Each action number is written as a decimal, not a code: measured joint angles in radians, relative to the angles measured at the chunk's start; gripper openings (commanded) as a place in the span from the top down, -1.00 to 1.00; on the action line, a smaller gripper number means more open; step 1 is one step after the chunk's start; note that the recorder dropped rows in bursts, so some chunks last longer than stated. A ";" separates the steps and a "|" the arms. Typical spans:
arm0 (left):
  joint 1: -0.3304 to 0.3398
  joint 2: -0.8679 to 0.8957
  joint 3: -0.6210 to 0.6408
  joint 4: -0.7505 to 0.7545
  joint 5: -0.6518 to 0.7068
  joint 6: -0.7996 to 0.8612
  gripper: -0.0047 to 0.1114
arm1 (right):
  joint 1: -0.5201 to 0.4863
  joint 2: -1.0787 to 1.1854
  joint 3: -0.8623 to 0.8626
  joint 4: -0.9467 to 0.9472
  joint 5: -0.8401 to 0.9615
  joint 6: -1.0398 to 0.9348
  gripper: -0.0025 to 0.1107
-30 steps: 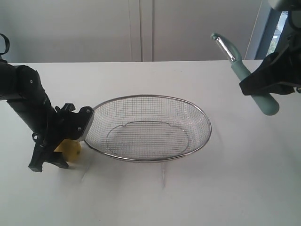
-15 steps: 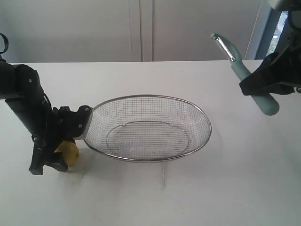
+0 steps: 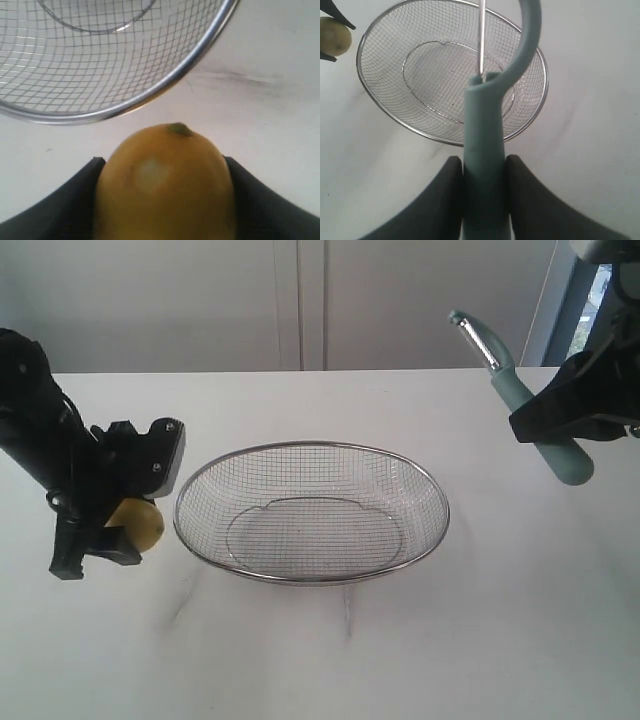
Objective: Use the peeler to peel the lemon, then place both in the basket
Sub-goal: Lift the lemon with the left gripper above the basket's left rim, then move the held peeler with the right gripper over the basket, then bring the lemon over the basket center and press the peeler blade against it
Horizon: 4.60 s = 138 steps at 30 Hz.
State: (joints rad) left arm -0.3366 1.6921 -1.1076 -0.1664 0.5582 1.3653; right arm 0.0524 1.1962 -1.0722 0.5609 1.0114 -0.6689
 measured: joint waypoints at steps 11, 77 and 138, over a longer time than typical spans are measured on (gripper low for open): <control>0.000 -0.135 0.000 -0.082 0.002 -0.040 0.85 | 0.000 0.000 0.000 0.000 0.000 -0.003 0.96; 0.000 -0.281 0.000 -0.857 0.162 -0.038 0.92 | 0.000 0.128 0.080 0.193 -0.061 0.040 0.96; -0.198 -0.199 0.002 -1.109 -0.013 0.382 0.92 | 0.127 0.395 0.082 0.648 0.042 -0.258 0.96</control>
State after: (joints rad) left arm -0.5343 1.4927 -1.1054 -1.2755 0.5451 1.7475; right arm 0.1797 1.5912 -0.9902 1.2088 1.0530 -0.9267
